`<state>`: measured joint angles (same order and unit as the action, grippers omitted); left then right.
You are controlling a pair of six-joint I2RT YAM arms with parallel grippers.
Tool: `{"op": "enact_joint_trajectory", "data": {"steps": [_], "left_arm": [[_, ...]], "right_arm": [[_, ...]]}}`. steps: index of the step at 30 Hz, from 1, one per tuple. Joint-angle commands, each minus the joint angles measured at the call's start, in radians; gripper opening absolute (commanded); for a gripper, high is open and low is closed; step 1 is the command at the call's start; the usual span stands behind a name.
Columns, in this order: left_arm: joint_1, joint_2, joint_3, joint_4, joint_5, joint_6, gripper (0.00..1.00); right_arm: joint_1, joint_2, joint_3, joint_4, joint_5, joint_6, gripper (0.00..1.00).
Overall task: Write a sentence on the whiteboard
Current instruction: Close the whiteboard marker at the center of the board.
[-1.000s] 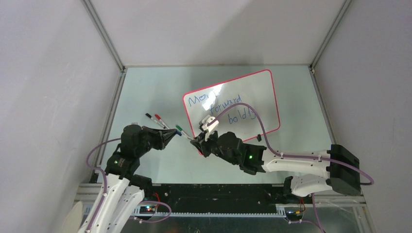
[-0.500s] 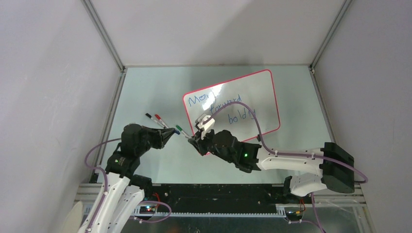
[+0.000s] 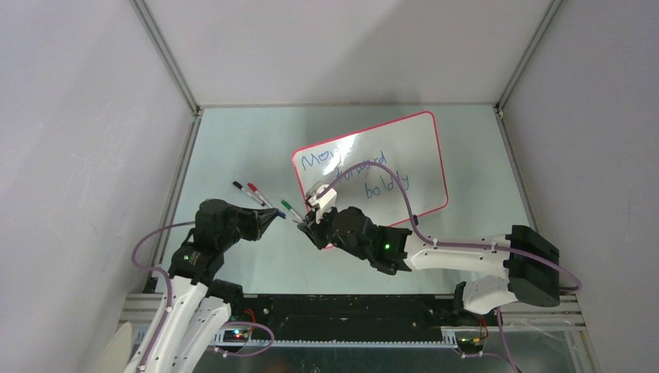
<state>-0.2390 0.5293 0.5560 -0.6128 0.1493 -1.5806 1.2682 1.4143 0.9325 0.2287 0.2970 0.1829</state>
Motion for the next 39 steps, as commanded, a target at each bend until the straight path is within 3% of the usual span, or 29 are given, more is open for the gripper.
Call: {"op": "enact_joint_trajectory", "data": {"steps": [1, 8, 19, 31, 34, 36, 37, 38, 39], "left_arm": [[-0.002, -0.003, 0.03, -0.005, 0.02, 0.025, 0.0], [-0.002, -0.02, -0.063, 0.175, 0.178, -0.119, 0.0], [-0.008, -0.027, -0.03, 0.183, 0.221, -0.127, 0.0], [-0.077, -0.003, -0.026, 0.211, 0.209, -0.137, 0.0], [-0.078, -0.015, -0.018, 0.164, 0.141, -0.105, 0.0], [-0.076, -0.013, 0.02, 0.043, 0.054, -0.046, 0.0], [-0.076, -0.004, 0.053, 0.009, 0.019, 0.003, 0.0], [-0.074, 0.01, 0.07, -0.049, -0.039, 0.059, 0.0], [-0.069, 0.019, 0.101, -0.076, -0.064, 0.087, 0.0]], "right_arm": [[-0.002, 0.016, 0.067, 0.013, 0.018, -0.007, 0.0], [0.014, 0.082, 0.067, 0.125, 0.122, -0.119, 0.0], [0.022, 0.222, 0.079, 0.41, 0.14, -0.27, 0.0], [0.002, 0.325, 0.197, 0.366, 0.074, -0.272, 0.0], [0.002, 0.306, 0.196, 0.308, 0.08, -0.263, 0.0], [0.002, 0.287, 0.196, 0.254, 0.074, -0.249, 0.15], [0.002, 0.28, 0.195, 0.214, 0.07, -0.229, 0.32], [0.002, 0.264, 0.193, 0.198, 0.067, -0.216, 0.4], [0.002, 0.253, 0.184, 0.163, 0.061, -0.196, 0.58]]}}
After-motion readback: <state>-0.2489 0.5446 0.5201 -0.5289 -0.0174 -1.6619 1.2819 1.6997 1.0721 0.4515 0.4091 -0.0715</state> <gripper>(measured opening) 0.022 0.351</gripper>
